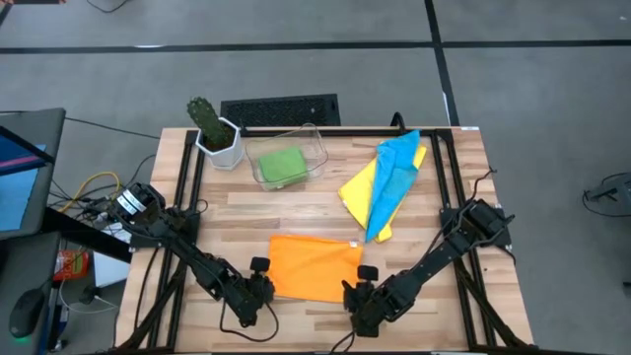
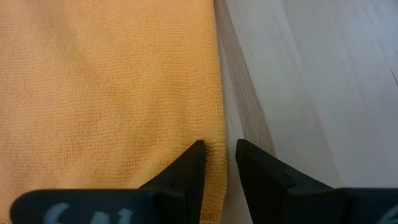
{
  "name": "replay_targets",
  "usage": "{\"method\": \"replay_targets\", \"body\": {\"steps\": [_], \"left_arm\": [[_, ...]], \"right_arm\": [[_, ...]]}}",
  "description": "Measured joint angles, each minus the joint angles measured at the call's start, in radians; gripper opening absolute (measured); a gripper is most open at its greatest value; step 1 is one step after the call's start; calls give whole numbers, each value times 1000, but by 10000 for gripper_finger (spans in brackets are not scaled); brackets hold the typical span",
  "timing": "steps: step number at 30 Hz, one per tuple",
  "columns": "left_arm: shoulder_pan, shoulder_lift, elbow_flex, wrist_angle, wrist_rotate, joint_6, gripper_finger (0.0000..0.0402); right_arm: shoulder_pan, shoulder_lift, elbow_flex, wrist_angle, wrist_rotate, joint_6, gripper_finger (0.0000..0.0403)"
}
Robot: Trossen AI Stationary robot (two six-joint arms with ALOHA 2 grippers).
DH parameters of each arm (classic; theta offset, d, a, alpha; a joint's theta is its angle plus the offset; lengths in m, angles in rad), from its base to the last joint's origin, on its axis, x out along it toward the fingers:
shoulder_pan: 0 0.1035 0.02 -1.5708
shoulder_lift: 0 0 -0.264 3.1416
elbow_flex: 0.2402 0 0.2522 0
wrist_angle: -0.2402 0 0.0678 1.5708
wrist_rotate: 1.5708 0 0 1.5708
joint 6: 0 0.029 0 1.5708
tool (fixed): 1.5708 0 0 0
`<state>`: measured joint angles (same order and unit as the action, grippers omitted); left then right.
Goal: Fold microfiber towels
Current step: Fold the orange microfiber cloth
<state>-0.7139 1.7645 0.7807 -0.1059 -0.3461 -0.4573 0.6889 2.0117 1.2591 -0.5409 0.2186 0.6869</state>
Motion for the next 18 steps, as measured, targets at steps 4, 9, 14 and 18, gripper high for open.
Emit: {"method": "replay_targets", "body": {"steps": [4,9,14,18], "left_arm": [[0,1,0,1,-4,-21,56],[18,-4,2,0,48,-79,6],[35,-84,62,-153,155,-150,1],[50,-219,178,-397,131,-117,1]], "right_arm": [[-20,0,0,-22,-18,33,75],[-48,-6,20,-38,-103,20,15],[-49,-60,117,-94,-152,-52,8],[-63,-187,176,-221,-137,-109,7]]}}
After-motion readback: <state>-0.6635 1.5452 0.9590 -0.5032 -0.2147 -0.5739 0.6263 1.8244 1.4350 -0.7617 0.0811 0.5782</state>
